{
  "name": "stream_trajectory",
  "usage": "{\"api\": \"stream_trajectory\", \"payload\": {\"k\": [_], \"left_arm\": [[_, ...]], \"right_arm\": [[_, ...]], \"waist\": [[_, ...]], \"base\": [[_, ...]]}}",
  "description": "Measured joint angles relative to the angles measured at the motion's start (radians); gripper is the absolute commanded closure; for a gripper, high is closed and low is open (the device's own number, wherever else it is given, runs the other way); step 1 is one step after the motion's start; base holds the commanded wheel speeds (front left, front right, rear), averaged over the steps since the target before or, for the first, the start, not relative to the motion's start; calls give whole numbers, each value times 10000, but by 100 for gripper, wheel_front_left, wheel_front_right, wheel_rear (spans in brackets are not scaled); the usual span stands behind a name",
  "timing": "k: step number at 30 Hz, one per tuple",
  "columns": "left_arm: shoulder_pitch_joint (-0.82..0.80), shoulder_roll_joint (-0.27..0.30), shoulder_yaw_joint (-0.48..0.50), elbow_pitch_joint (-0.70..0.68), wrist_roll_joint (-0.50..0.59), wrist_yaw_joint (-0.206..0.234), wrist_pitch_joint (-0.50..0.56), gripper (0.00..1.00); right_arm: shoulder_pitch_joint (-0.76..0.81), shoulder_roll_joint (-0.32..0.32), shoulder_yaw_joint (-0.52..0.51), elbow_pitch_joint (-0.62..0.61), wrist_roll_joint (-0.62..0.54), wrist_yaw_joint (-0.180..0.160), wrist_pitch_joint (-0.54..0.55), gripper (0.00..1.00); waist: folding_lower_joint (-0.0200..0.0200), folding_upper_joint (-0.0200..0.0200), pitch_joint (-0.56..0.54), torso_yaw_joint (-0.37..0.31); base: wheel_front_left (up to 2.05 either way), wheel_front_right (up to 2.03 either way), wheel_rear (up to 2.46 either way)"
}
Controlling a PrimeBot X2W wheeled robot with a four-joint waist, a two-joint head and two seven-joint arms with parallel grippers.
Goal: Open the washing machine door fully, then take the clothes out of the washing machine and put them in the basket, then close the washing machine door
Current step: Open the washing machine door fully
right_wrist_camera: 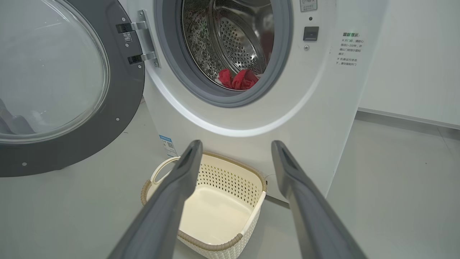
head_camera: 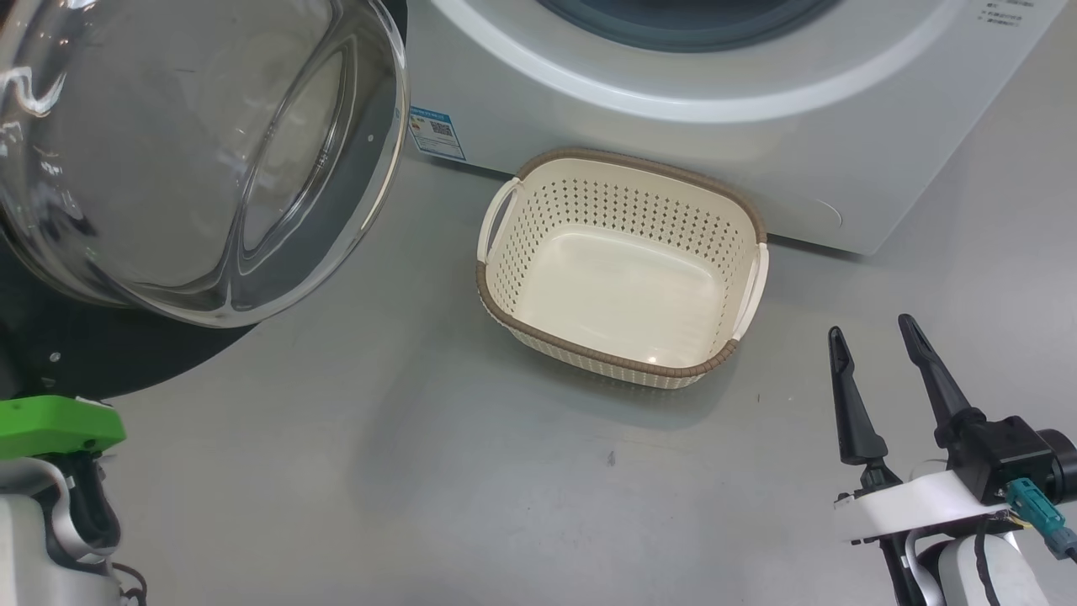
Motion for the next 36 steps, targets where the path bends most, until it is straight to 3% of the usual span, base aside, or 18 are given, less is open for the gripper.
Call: {"api": "stream_trajectory", "payload": {"k": [11, 28, 36], "left_arm": [[-93, 46, 263, 180, 297, 0, -2, 100], [748, -665, 447, -924, 1206, -13, -46, 100], [1715, -874, -84, -1616, 1542, -408, -44, 100]], "right_arm": [[-81, 2, -2, 84, -4, 44, 0, 0], [-112, 21, -8, 395, 8, 121, 0, 0], [12, 48, 29, 447, 65, 132, 0, 0]], "waist": [[0, 0, 2, -65], [0, 0, -552, -71], [0, 0, -954, -138]], "base": [[0, 0, 0], [0, 0, 0], [0, 0, 0]]}}
